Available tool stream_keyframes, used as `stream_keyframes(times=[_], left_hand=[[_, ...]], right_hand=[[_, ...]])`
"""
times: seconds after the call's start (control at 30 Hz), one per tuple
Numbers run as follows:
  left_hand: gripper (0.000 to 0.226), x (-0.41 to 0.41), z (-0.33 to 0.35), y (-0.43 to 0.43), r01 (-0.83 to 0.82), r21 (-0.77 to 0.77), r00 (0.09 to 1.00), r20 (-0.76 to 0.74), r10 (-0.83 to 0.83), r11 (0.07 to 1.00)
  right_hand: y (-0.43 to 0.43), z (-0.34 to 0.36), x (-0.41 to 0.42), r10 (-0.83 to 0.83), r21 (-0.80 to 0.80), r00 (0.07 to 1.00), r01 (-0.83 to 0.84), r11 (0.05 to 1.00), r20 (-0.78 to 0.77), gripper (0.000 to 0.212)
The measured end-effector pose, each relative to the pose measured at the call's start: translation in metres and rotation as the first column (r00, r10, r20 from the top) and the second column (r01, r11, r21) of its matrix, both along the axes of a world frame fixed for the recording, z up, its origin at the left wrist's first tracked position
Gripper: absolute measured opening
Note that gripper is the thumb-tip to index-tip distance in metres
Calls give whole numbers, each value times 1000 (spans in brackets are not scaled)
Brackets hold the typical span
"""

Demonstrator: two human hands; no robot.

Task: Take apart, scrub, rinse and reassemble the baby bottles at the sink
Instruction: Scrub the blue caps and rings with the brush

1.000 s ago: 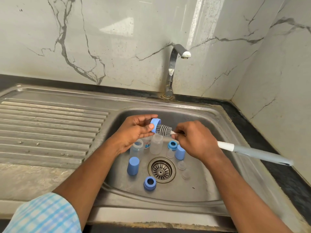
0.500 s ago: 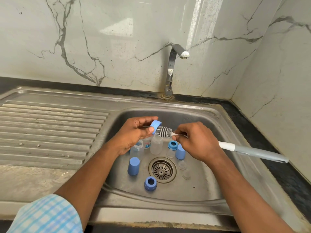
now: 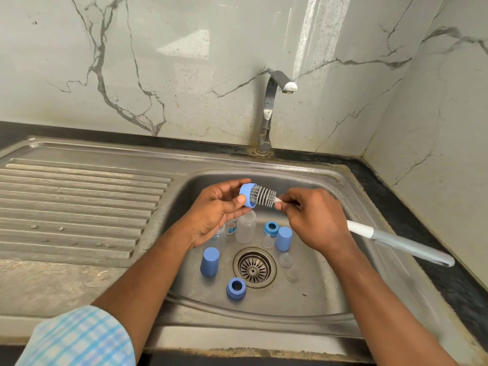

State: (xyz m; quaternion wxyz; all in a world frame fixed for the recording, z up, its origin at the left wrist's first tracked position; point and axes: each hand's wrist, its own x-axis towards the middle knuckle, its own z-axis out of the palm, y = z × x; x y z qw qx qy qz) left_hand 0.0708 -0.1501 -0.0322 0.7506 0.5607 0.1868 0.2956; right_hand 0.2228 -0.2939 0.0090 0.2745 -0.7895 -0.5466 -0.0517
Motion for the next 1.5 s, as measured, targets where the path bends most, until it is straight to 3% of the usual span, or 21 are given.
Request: stream_keyframes(times=[0.1,0.27,0.4,0.5,0.7,0.87,1.1,1.33,1.5], left_hand=[[40,1,1,-1,-24,19,999,22,24,1000],[38,-4,1,7,-59,13,998,14,59,998],[35,2,0,0,-3,-16,1000,17,3,1000],[35,3,1,-2,3,-6,999,45,-3,1000],[36,2,-2,9,-149,-22,988,25,149,989],[36,6,-3,6,-216,-71,976,9,217,974],[26,6,3,-3,-180,13,984,-9,181,983],[37,6,-1,-7,-139,267,979,-106,173,953],[34,5,0,-2,-202,212,971,-87,224,956]], right_hand=[[5,-4,-1,-54,12,998,54,998,-34,10],[2,2,-3,64,-154,996,-72,985,-55,13],[-2,3,4,44,-55,999,-46,997,-29,9],[3,-2,3,-1,-24,999,0,1000,-49,15],[1,-4,3,58,-180,984,-89,980,-170,38],[-3,-1,7,28,40,995,-24,999,-92,27],[8,-5,-10,48,2,998,-48,999,30,27],[10,0,-4,-51,-20,995,53,998,83,28],[8,-3,-17,84,-45,993,-81,996,88,27]])
